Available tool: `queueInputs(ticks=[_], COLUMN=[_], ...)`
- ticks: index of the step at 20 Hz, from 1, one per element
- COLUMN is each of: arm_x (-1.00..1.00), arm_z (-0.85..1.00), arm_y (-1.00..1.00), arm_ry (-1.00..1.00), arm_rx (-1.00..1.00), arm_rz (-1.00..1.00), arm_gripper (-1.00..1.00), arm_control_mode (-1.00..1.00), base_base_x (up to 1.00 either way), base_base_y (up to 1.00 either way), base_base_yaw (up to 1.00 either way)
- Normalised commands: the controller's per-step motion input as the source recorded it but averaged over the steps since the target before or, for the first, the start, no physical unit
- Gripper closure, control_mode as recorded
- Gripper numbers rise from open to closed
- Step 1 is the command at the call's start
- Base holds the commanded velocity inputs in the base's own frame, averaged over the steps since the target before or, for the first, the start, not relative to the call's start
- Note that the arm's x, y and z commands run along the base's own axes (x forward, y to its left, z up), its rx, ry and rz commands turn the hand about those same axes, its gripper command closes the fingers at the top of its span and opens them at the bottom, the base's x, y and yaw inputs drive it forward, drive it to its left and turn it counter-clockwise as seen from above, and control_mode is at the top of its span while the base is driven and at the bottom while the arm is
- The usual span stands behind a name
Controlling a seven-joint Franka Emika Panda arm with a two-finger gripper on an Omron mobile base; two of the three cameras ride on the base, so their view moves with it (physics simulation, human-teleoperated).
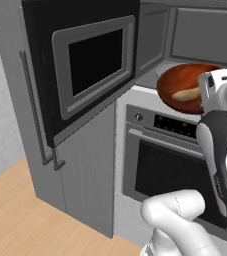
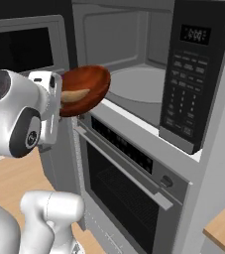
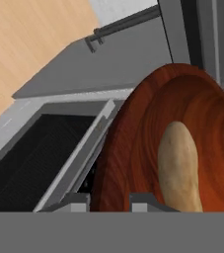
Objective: Pick the sweet potato from the sink and place it in the bowl. Then pick the bowl and place it in the microwave. Then close the microwave door and press the start button.
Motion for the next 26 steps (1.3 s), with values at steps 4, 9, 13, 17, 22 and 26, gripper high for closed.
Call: queueInputs(ticks=[4,9,13,17,22,26], arm_x=[0.11,0.34,0.52,0.55,0.62,0.36], arm_z=[0.54,0.26,0.12,0.0,0.02,0.0], arm_y=[-0.16,-0.39,-0.26,-0.33,-0.29,-0.42], arm_ry=[-0.19,-0.12,-0.04,0.0,0.0,0.0], arm_rx=[-0.04,0.0,0.0,0.01,0.06,0.08], arm_rz=[-0.21,-0.05,-0.04,-0.15,-0.16,-0.09], arm_gripper=[1.0,1.0,1.0,1.0,1.0,1.0], arm_control_mode=[-1.0,-1.0,-1.0,-1.0,-1.0,-1.0], base_base_x=[0.0,0.0,0.0,0.0,0.0,0.0], base_base_y=[0.0,0.0,0.0,0.0,0.0,0.0], base_base_yaw=[0.0,0.0,0.0,0.0,0.0,0.0])
